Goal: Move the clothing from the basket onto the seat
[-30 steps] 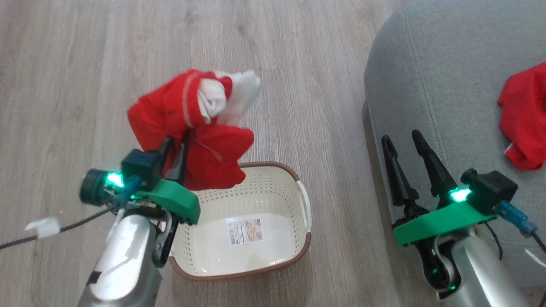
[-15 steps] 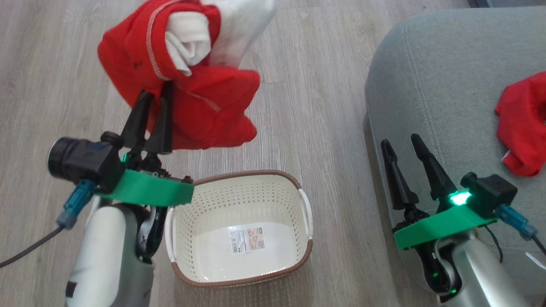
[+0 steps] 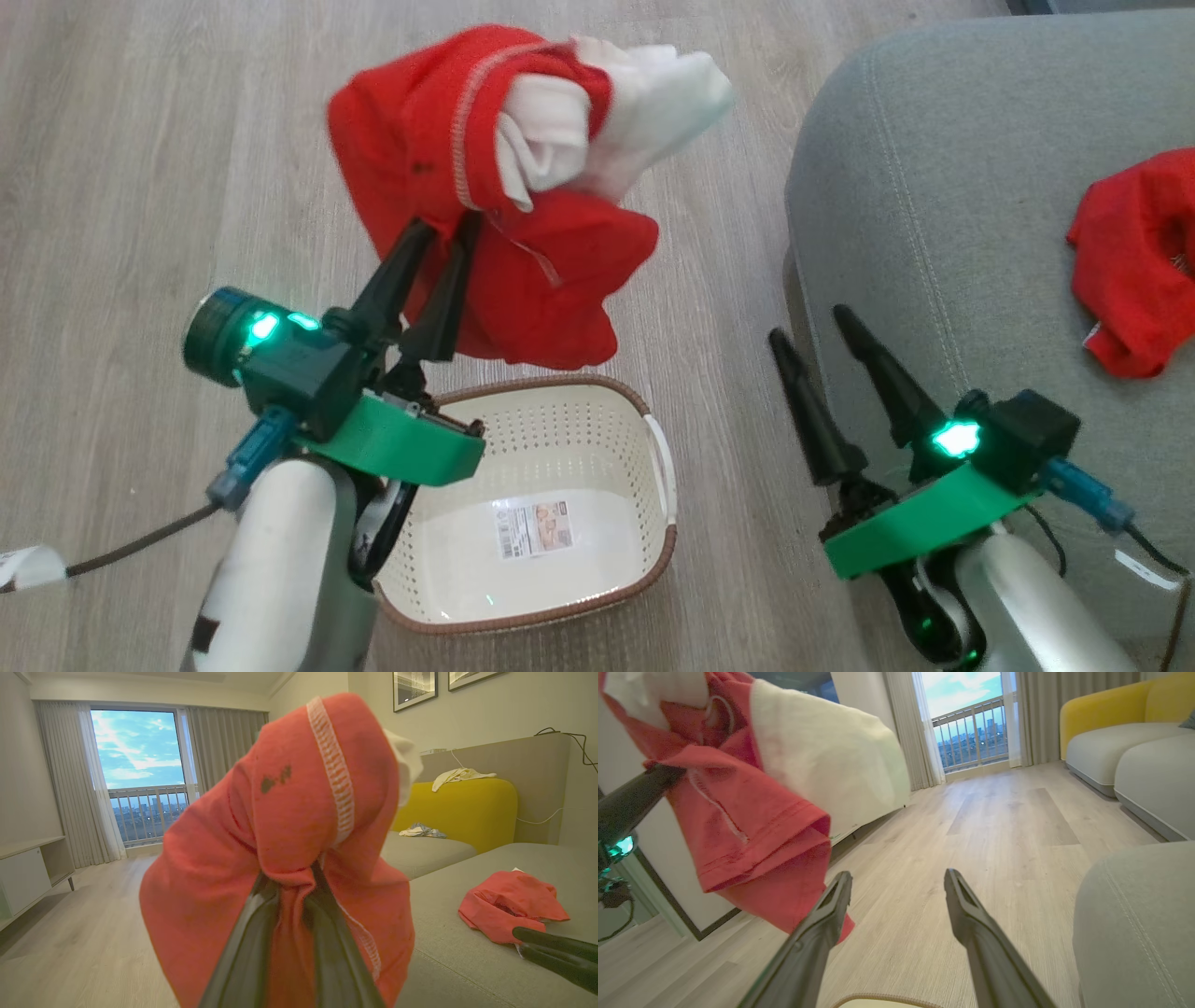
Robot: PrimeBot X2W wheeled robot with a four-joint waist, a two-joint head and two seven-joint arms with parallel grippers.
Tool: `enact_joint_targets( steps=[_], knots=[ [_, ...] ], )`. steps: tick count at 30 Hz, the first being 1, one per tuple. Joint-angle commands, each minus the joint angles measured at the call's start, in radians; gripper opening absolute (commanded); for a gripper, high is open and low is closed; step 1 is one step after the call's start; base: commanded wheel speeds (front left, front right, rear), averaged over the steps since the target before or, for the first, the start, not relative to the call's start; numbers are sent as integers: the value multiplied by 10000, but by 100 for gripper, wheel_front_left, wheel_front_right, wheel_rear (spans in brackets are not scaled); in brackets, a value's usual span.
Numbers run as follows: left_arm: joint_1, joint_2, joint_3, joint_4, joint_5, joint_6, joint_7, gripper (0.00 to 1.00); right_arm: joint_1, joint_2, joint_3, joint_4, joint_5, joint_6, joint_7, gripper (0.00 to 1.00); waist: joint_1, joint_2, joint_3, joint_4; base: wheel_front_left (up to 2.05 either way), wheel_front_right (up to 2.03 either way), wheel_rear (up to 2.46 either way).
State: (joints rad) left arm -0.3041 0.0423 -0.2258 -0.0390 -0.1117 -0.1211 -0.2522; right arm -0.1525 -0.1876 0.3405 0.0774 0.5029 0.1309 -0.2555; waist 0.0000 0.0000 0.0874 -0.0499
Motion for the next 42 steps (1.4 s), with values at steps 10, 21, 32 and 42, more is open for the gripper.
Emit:
enact_joint_targets(
  steps=[10,21,32,42],
  knots=[
    [-230,317,-586,102,264,-90,-95,0,-1165,-1152,1870,-779,-580,-2,-63,100,0,0,-60,-85,0,0,0],
    [-275,779,-2131,449,196,-94,-95,0,-2086,-1783,3274,149,-889,-2,-63,100,0,0,-278,-54,0,0,0],
    [-252,773,-3335,650,-202,-95,-95,0,-2551,-1906,4096,761,-393,-2,-63,100,0,0,-474,-35,0,0,0],
    [-271,535,-4133,835,-547,-95,-95,0,-2738,-1293,4156,1403,-474,-2,-63,100,0,0,-511,108,0,0,0]
  ],
)
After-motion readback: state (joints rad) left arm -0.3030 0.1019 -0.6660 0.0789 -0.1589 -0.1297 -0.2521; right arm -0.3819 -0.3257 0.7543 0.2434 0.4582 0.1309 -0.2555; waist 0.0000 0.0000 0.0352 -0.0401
